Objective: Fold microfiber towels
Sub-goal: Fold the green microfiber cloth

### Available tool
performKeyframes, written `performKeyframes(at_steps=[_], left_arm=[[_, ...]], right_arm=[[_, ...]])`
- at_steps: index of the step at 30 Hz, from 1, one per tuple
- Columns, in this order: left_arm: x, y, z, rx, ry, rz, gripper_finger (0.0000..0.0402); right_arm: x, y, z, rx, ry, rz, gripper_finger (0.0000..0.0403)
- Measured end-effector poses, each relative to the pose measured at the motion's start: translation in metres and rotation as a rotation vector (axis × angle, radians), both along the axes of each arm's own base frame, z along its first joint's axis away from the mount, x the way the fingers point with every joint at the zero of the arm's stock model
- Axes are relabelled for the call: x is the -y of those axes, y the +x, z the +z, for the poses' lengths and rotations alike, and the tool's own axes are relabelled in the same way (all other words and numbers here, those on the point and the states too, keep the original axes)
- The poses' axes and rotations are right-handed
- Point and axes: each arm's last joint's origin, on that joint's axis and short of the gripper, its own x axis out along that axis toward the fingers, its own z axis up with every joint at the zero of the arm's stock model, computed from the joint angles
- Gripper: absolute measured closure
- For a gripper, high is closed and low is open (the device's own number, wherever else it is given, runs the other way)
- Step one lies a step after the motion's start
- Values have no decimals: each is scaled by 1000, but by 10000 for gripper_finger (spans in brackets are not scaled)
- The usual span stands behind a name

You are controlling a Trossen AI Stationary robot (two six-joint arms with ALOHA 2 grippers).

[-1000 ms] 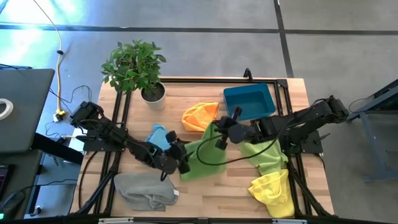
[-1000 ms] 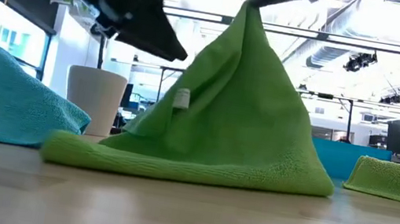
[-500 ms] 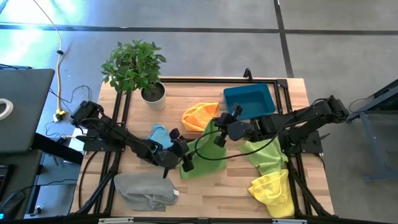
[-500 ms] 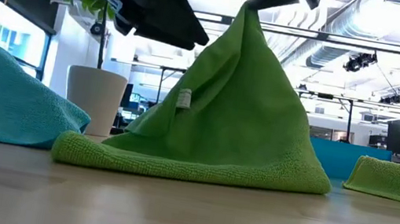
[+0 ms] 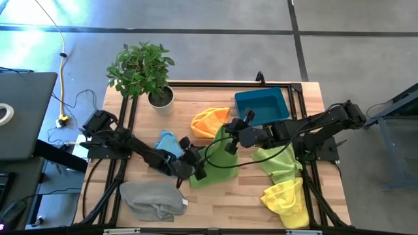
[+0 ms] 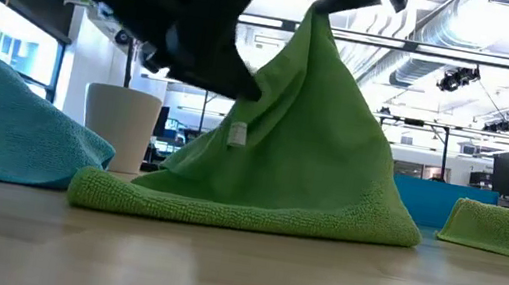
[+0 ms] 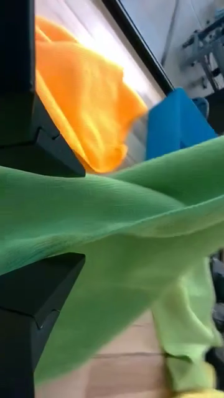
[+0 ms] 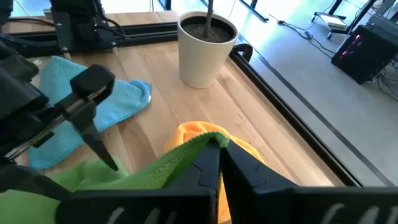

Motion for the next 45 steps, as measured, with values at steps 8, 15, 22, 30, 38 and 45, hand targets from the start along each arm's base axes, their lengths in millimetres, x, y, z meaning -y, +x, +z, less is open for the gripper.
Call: performKeyframes(at_steps=[8,15,22,30,38,45], left_arm=[[0,-16,-11,-111,46,105,232],[-5,-26,-19,-209,56,142,260],[-12,-26,-23,-303,-18,85,268],[-17,-22,-27,-391,-210,-65,268],[-32,-20,-27,-411,-177,-38,268],[-34,-20,-20,-405,-183,-61,290]], right_arm=[[0,-1,-1,-12,-3,0,403],[0,-1,-2,-26,-6,0,403],[0,-2,-2,-33,-7,1,403],[0,-2,-3,-44,-10,1,403],[0,-3,-3,-44,-10,1,403],[1,-4,-6,-72,-10,-5,403]])
